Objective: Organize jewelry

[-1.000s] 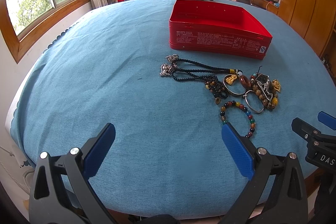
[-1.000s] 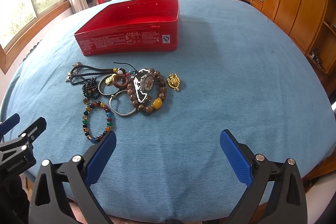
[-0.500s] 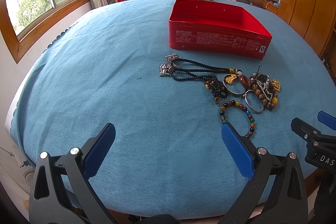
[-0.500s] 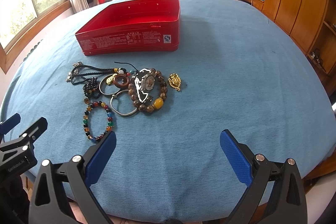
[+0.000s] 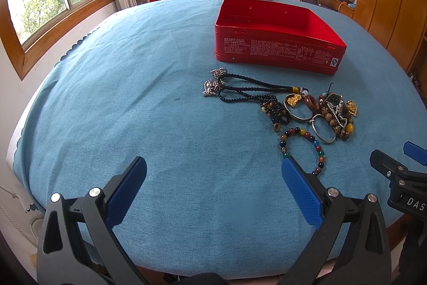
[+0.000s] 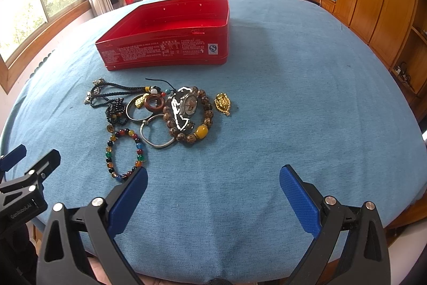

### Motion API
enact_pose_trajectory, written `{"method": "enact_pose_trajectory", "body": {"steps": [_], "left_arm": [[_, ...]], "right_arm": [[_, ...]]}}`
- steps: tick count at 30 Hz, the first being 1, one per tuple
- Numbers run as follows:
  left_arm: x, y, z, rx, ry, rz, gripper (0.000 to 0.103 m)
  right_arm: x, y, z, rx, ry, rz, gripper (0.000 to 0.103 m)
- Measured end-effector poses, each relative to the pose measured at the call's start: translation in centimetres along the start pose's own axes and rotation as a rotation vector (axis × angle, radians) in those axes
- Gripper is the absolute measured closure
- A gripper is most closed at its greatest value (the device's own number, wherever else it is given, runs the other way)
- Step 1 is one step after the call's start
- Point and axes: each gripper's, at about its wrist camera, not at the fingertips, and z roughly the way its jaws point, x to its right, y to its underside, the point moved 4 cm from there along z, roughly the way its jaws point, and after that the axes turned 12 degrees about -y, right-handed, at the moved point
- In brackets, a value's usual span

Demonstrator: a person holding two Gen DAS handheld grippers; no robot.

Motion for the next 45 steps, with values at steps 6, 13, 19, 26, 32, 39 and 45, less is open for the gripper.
{"method": "enact_pose_trajectory", "body": {"steps": [6,13,19,26,32,39,45], "left_arm": [[0.0,0.0,0.1,0.0,0.0,0.0,0.003],[-0.3,0.3,0.7,-0.003,0.001,-0.003,0.003],[-1.0,-0.1,1.0,-0.001,0.058,-0.019,0.003],[-2.6,-1.1,2.8,-0.083,0.133,-0.1,0.003],[-2.3,-3.2,3.4,-0.061,0.117,-0.078,0.003],[-0.9,-5.3,5.1,-0.071,0.107,-0.047,0.003],[0.4,-6.3,6.4,-0.077,0.097,-0.013,0.003]], "right_arm": [[-0.1,0.0,0.0,0.002,-0.002,-0.001,0.004],[-0.7,-0.1,0.2,0.008,-0.037,-0.015,0.004],[-0.7,-0.8,0.9,-0.033,-0.12,-0.036,0.004],[0.9,-2.9,1.8,-0.085,-0.354,0.098,0.012],[1.8,-5.7,3.8,-0.138,-0.405,0.148,0.042],[1.2,-7.4,6.5,-0.198,-0.399,0.101,0.05],[0.8,-7.7,9.0,-0.26,-0.359,0.09,0.059]]}}
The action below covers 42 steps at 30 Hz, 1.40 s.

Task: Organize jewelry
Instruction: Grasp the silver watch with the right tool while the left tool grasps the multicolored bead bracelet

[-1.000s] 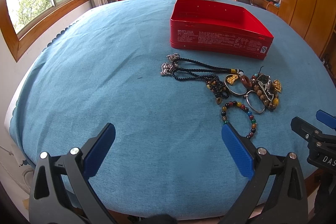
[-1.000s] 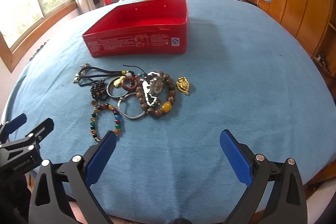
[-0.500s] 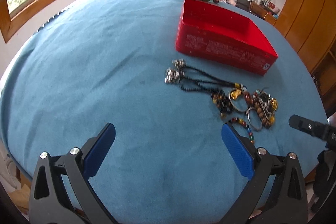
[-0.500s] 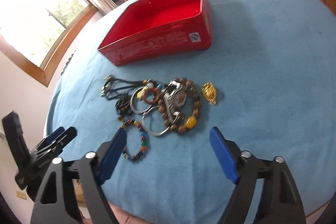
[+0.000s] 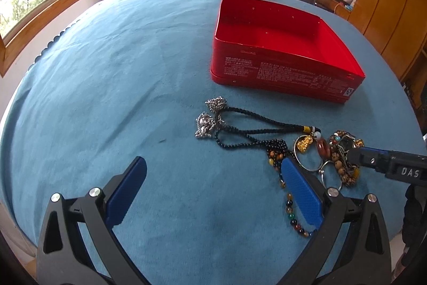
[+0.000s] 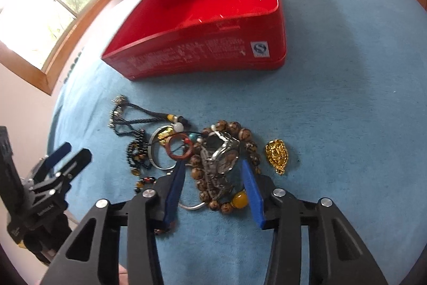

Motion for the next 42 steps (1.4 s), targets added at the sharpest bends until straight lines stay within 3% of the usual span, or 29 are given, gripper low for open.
{"method": "enact_pose_trajectory", "body": {"steps": [8,12,16,24,31,38,42], "left_arm": [[-0.3,-1.1,0.9,-0.007,0.011,-0.013,0.005],[-0.7,-1.9,1.2,-0.015,0.014,-0.03,0.008],[-0.9,-2.7,1.4,-0.033,0.028,-0.041,0.024],[-0.3,-3.0,1.6,-0.055,0.069,-0.045,0.024],[2.4,-0.6,0.6,-0.094,0.162,0.032,0.026],[6.0,3.1,0.6,-0.14,0.18,0.145,0.028],[7.3,4.3,1.6,-0.171,0.151,0.179,0.03]], "right_arm": [[0.3,-0.6,1.9,-0.013,0.01,-0.017,0.073],[0.9,-0.5,1.3,-0.012,-0.02,-0.015,0.075],[1.0,-0.3,0.4,-0.006,-0.047,-0.018,0.076],[1.1,0.2,-1.5,0.01,-0.099,-0.024,0.076],[1.0,1.0,-3.3,0.014,-0.175,-0.017,0.076],[1.5,1.3,-4.9,0.054,-0.162,-0.01,0.076],[2.0,1.7,-4.9,0.058,-0.162,0.0,0.076]]}}
